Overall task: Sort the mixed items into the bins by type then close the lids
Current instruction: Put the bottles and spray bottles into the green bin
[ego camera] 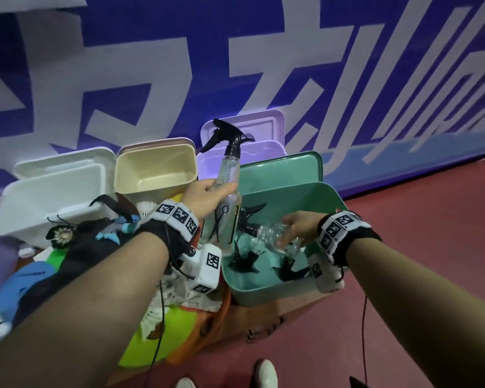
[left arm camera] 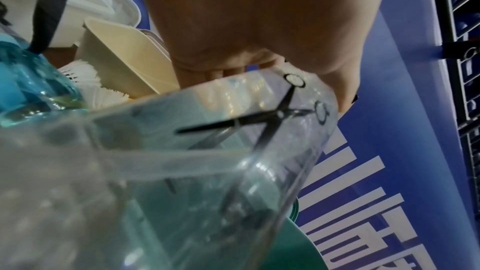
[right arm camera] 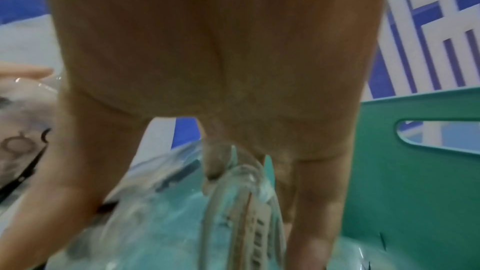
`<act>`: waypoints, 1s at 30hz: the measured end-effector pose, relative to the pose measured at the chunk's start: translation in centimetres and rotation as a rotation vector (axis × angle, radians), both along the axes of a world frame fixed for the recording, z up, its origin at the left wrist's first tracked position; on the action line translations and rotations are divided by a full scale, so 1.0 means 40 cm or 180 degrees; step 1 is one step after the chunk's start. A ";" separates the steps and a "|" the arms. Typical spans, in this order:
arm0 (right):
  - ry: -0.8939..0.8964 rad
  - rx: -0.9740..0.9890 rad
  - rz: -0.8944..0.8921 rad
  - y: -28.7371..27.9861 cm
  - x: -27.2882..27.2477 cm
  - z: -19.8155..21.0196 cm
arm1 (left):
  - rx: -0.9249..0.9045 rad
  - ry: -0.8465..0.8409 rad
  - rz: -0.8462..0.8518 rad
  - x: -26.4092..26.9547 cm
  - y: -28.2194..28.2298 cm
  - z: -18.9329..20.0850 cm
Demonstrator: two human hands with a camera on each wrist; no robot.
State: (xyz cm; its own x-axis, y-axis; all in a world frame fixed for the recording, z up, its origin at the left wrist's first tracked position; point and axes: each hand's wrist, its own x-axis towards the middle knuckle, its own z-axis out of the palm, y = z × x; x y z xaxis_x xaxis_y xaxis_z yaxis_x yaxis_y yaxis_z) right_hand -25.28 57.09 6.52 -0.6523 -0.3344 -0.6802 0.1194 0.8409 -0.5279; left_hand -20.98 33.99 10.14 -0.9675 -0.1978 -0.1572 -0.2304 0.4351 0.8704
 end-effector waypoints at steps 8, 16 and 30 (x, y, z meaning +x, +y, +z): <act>-0.0718 0.0206 0.0566 -0.009 -0.043 -0.049 | -0.0035 -0.0334 0.0027 -0.012 0.019 -0.049; -0.0289 -0.0872 -0.0380 0.055 -0.101 -0.036 | -0.0218 -0.0671 -0.0382 -0.050 0.070 -0.055; 0.0695 -0.1393 -0.1902 0.157 -0.095 -0.042 | -0.1301 -0.1522 -0.1536 -0.106 0.213 -0.172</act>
State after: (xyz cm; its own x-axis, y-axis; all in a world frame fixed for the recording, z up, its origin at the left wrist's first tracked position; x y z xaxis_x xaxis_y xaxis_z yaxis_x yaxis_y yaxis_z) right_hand -29.07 63.36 4.82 -0.9108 -0.0921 -0.4025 0.3425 0.3756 -0.8612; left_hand -25.24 42.50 3.24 -0.8070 0.0944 -0.5830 -0.2436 0.8460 0.4743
